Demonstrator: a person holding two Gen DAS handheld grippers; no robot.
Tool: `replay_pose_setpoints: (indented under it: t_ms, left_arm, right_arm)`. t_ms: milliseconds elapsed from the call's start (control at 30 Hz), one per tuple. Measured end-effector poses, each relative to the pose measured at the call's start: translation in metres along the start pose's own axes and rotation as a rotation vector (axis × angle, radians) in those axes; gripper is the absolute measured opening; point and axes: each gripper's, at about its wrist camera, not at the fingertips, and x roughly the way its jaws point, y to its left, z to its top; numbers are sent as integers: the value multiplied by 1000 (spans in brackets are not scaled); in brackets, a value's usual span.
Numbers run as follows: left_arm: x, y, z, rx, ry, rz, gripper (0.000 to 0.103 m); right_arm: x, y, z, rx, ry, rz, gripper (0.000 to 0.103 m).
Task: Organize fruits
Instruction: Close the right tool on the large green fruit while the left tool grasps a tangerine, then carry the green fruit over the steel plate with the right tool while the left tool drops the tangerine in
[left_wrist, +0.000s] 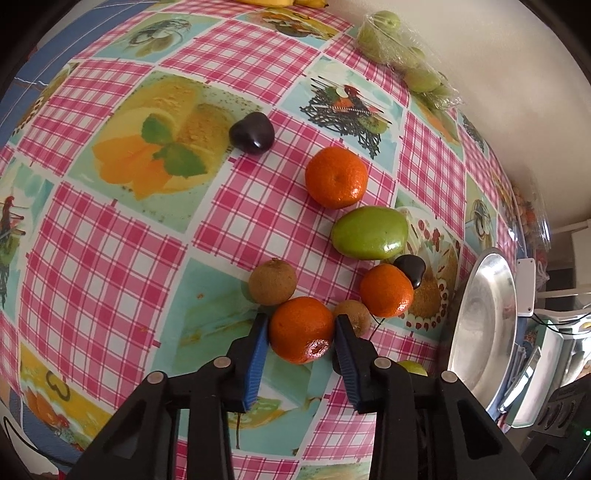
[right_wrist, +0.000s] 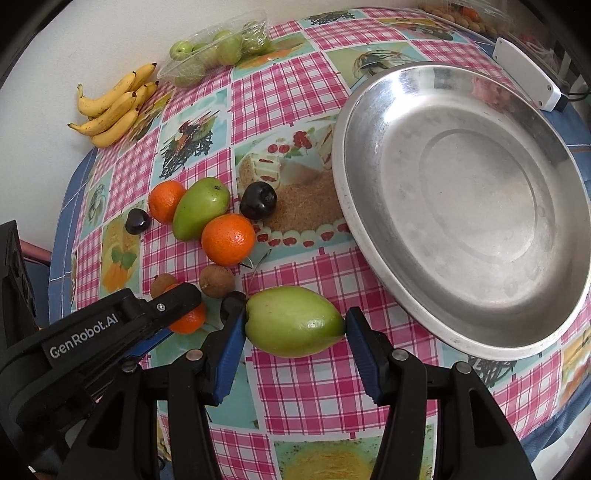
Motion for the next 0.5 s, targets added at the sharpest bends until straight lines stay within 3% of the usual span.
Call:
replay_pose_setpoints:
  t_ms: [500]
  left_arm:
    - [-37, -12, 7, 14, -120, -18, 38]
  right_arm:
    - [-23, 12, 7, -14, -81, 24, 57]
